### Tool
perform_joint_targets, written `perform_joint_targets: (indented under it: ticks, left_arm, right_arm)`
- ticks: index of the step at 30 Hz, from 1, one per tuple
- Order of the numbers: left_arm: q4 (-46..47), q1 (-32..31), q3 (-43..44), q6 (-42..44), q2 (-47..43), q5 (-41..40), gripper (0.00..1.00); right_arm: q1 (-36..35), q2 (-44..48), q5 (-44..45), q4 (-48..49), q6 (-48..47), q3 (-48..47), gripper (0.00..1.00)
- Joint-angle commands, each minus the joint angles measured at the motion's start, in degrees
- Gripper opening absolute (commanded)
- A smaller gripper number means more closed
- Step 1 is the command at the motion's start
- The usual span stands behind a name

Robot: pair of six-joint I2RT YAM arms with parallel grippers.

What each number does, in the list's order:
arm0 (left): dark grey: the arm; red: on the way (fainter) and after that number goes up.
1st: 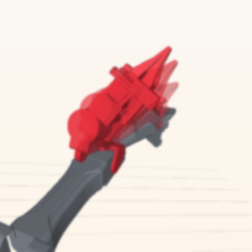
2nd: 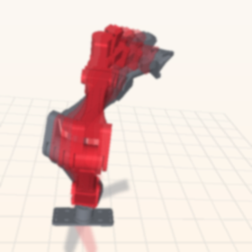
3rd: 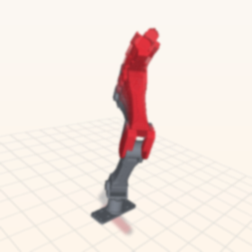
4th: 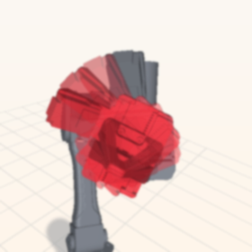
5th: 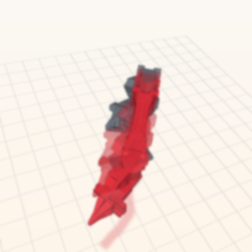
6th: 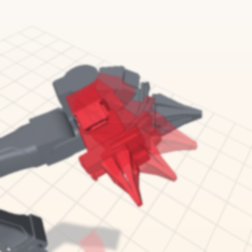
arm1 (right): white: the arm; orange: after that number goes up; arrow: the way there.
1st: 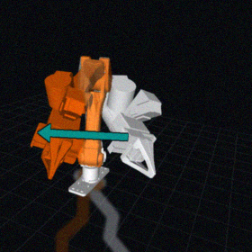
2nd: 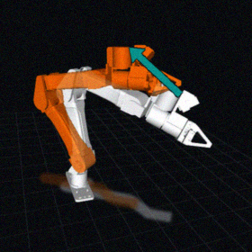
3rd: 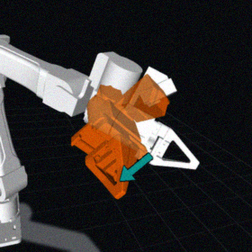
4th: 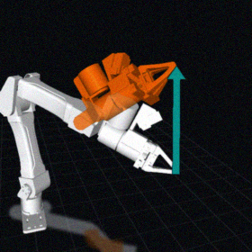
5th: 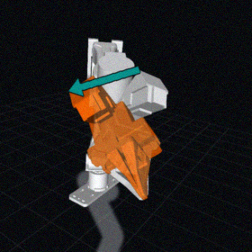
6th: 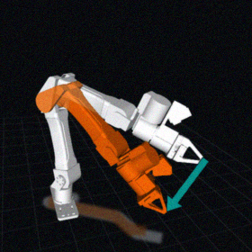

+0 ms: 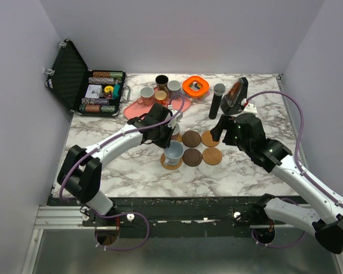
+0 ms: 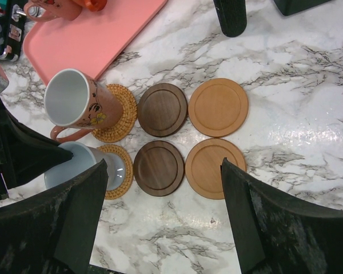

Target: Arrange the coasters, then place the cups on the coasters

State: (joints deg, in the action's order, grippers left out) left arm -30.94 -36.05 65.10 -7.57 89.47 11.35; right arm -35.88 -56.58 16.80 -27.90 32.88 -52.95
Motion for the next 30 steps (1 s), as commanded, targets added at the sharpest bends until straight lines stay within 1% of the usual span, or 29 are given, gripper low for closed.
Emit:
perform_joint_targets:
  ticks: [1,8,12,19,30]
  left_arm:
    - [1.76,0.28,0.03,-1.13,-0.17,0.42,0.00]
    - [1.49,0.19,0.20,-1.13,-0.17,-0.81,0.01]
    - [1.58,0.19,0.03,-1.04,-0.44,-0.72,0.13]
    - [1.23,0.19,0.11,-0.95,-0.44,-1.51,0.24]
    - [1.14,0.19,0.20,-0.60,-1.32,-2.65,0.36]
  right_arm:
    - [0.28,-0.20,-0.80,1.09,-0.89,0.92,0.88]
    - [0.28,-0.20,-1.15,1.09,-0.98,1.18,0.88]
    - [0.28,-0.20,-1.24,1.01,-1.15,1.27,0.88]
    - [0.28,-0.29,-1.33,1.09,-1.16,1.18,0.88]
    - [0.28,-0.29,-1.42,1.09,-1.33,1.09,0.88]
